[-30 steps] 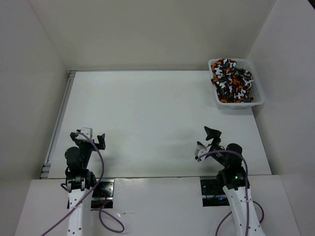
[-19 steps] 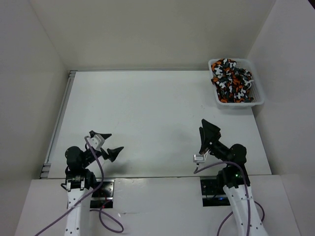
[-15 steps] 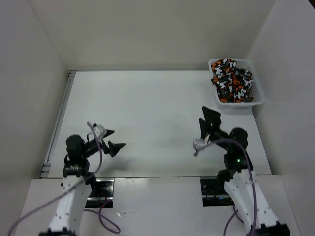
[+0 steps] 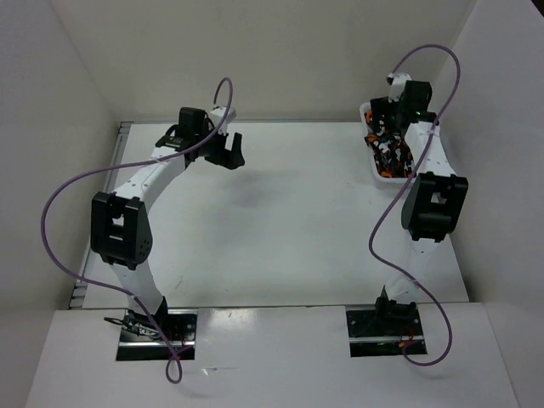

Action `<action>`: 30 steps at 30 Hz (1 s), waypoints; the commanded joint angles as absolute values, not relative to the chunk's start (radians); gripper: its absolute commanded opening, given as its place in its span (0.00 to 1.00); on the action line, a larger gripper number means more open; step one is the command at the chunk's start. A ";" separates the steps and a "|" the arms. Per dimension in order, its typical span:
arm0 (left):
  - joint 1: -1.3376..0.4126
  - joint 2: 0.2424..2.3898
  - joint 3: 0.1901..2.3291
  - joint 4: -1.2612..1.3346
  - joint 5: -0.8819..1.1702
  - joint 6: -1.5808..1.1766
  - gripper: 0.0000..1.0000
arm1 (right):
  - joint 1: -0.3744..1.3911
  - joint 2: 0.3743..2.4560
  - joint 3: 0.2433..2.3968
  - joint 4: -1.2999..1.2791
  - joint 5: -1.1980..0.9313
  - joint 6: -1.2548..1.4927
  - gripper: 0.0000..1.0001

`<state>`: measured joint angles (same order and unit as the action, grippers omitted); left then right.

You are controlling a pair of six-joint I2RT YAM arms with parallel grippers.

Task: Fold and stack the shorts
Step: Grab the shorts from the pile

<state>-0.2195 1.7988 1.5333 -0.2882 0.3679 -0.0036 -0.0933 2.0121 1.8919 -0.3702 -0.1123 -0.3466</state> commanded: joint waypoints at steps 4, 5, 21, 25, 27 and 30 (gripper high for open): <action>-0.255 1.824 1.566 -0.423 0.402 0.000 0.99 | -0.144 1.996 1.904 -0.529 -0.166 -0.117 1.00; -0.255 1.824 1.566 -0.423 0.402 0.000 0.99 | -0.156 1.996 1.888 -0.529 -0.166 -0.117 1.00; -0.282 1.773 1.534 -0.469 0.430 0.000 0.99 | -0.210 1.974 1.726 -0.552 -0.312 -0.089 0.57; -0.282 1.740 1.505 -0.479 0.419 0.000 0.99 | -0.210 1.930 1.738 -0.543 -0.298 -0.091 0.50; -0.282 1.740 1.493 -0.479 0.419 0.000 0.99 | -0.210 1.887 1.723 -0.520 -0.288 -0.091 0.55; -0.282 1.729 1.471 -0.479 0.419 0.000 0.99 | -0.210 1.850 1.692 -0.488 -0.288 -0.091 0.55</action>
<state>-0.2787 1.7763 1.4860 -0.4732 0.4049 -0.0040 -0.2028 1.9648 1.6863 -0.5667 -0.2977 -0.0944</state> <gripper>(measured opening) 0.992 0.544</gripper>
